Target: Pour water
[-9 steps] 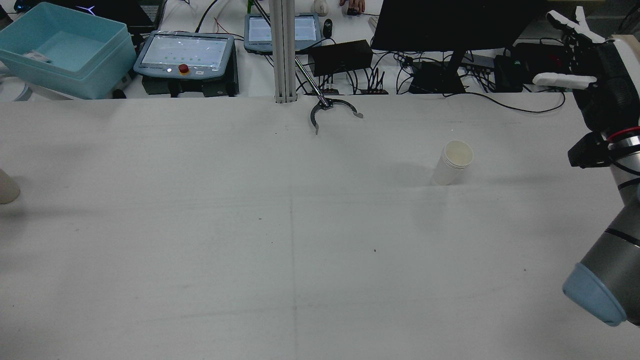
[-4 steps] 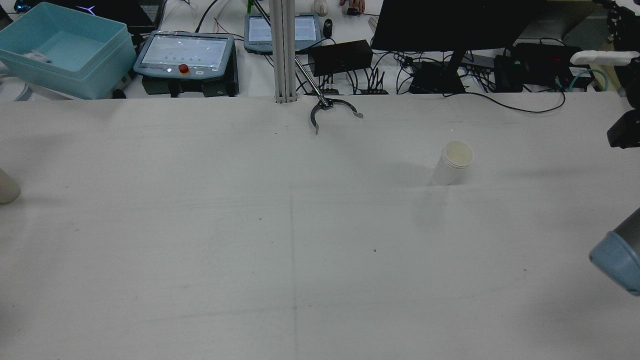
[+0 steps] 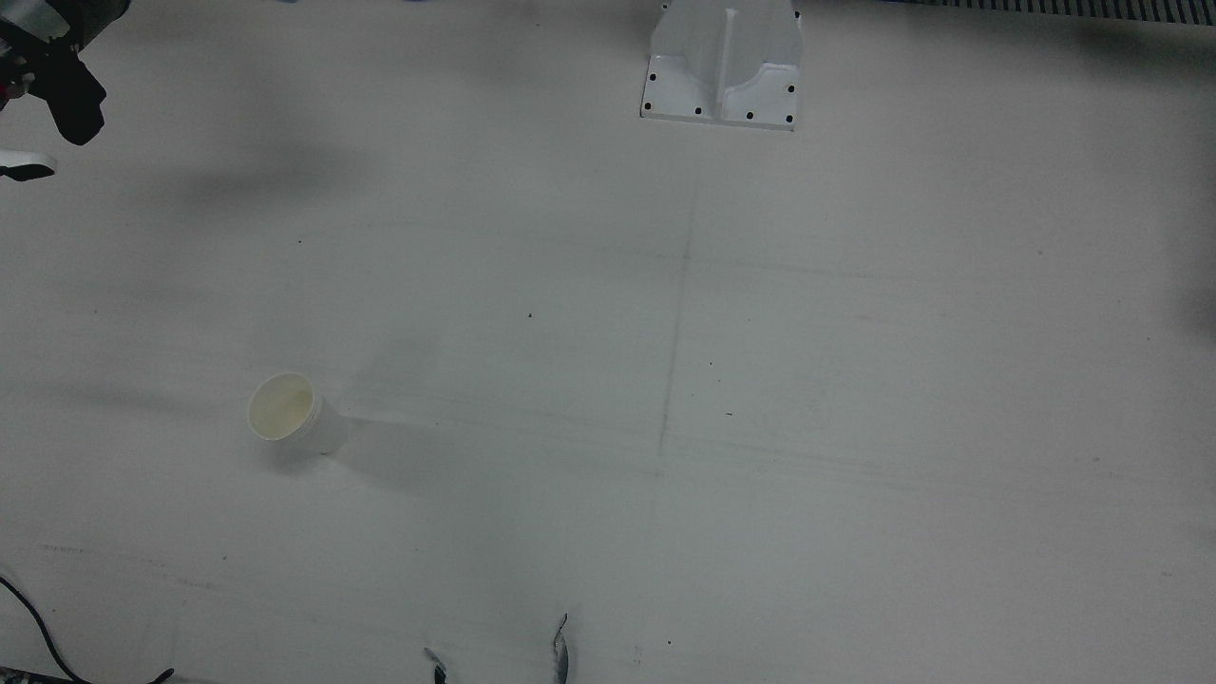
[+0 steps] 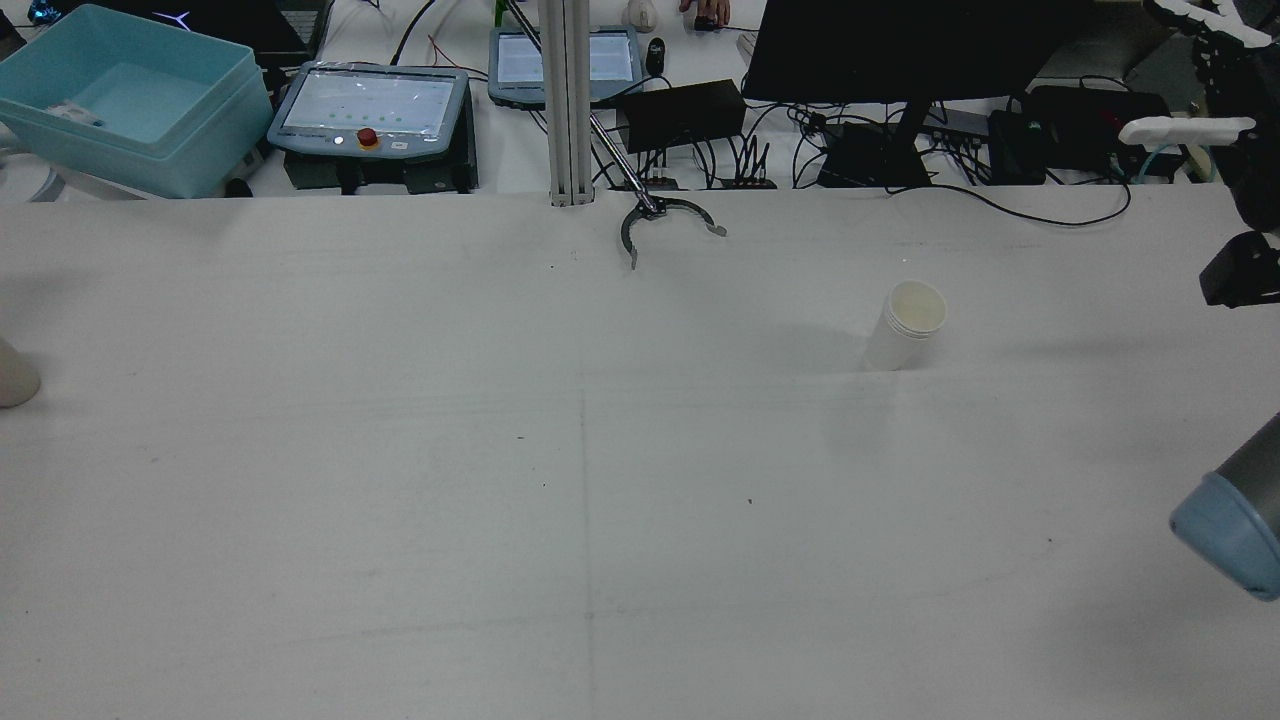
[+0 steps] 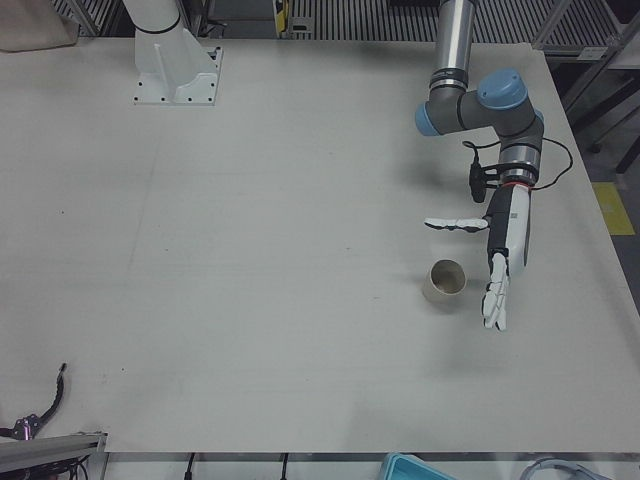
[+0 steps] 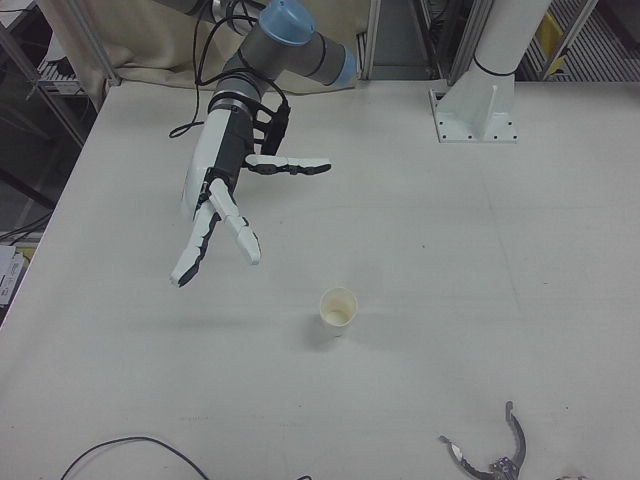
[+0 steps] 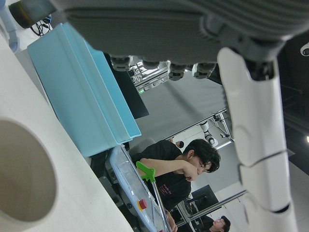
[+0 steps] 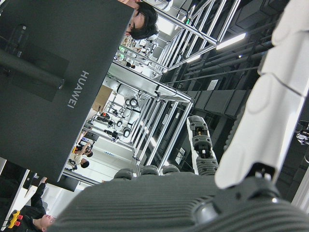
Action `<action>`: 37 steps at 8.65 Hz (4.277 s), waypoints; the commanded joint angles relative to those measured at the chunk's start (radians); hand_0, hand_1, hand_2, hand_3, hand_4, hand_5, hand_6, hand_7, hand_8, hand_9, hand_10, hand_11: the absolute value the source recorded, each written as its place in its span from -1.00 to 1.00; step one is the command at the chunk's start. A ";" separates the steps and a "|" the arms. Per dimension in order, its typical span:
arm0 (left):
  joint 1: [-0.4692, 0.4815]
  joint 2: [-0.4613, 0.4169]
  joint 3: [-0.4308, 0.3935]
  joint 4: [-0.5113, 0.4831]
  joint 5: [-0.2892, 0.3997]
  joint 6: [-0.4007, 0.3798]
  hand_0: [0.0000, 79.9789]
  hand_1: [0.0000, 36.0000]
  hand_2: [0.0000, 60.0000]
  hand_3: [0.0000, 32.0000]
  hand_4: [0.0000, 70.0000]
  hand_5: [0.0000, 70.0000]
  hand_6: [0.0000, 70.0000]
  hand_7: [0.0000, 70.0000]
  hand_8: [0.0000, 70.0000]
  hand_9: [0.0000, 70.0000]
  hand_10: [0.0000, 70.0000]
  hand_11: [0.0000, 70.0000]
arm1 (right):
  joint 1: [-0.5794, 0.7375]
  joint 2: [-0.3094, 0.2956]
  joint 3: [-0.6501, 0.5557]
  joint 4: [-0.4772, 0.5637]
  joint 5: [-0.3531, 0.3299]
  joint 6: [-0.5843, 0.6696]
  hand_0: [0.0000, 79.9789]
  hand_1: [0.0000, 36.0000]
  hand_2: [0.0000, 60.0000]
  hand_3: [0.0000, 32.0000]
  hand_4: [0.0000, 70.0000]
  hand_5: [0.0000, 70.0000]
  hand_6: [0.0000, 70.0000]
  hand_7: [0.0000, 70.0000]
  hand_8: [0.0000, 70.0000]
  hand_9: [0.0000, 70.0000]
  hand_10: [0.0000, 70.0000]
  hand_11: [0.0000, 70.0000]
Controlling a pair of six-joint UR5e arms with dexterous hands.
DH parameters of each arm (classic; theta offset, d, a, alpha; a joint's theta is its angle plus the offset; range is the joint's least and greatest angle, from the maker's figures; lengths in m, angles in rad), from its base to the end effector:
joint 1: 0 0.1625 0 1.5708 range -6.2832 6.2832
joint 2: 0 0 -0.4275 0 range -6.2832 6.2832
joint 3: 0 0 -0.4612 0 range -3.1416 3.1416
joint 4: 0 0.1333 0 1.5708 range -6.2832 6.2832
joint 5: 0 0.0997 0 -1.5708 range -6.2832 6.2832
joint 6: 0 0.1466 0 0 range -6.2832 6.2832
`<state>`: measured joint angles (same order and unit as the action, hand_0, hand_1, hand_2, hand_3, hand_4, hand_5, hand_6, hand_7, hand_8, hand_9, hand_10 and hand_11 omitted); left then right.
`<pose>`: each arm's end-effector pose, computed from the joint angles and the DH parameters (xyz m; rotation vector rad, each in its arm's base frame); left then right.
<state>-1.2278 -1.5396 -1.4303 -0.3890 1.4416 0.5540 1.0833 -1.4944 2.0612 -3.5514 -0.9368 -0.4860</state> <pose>0.0600 -0.6205 0.7346 0.3368 2.1216 -1.6130 -0.0650 -0.5925 0.4211 0.6042 -2.1625 1.9640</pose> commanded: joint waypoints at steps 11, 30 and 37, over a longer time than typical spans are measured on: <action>0.132 -0.062 0.353 -0.221 -0.136 -0.017 0.28 -0.41 -1.00 -0.85 -0.77 -0.65 -1.00 -0.61 -1.00 -0.96 -0.87 -0.75 | -0.037 0.034 0.040 -0.010 0.007 0.000 0.35 -0.36 -1.00 -1.00 -0.58 -0.87 -1.00 -1.00 -0.97 -0.97 -1.00 -1.00; 0.238 -0.120 0.387 -0.177 -0.182 -0.201 0.39 0.34 0.14 -1.00 -0.13 1.00 -0.87 -0.19 -1.00 -0.88 -0.86 -0.74 | -0.042 0.022 0.083 -0.058 0.006 -0.005 0.32 -0.42 -1.00 -1.00 -0.57 -0.87 -1.00 -1.00 -0.95 -0.93 -1.00 -1.00; 0.232 -0.013 0.134 0.001 -0.167 -0.367 0.16 1.00 1.00 -1.00 -0.29 1.00 -0.97 -0.34 -1.00 -0.91 -0.89 -0.77 | -0.135 0.005 -0.206 0.071 0.021 0.001 0.26 -0.51 -1.00 -1.00 -0.65 -0.96 -1.00 -1.00 -0.89 -0.84 -1.00 -1.00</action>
<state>-0.9932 -1.5879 -1.2276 -0.4352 1.2718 0.2119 0.9856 -1.4974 2.0020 -3.5928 -0.9241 -0.4872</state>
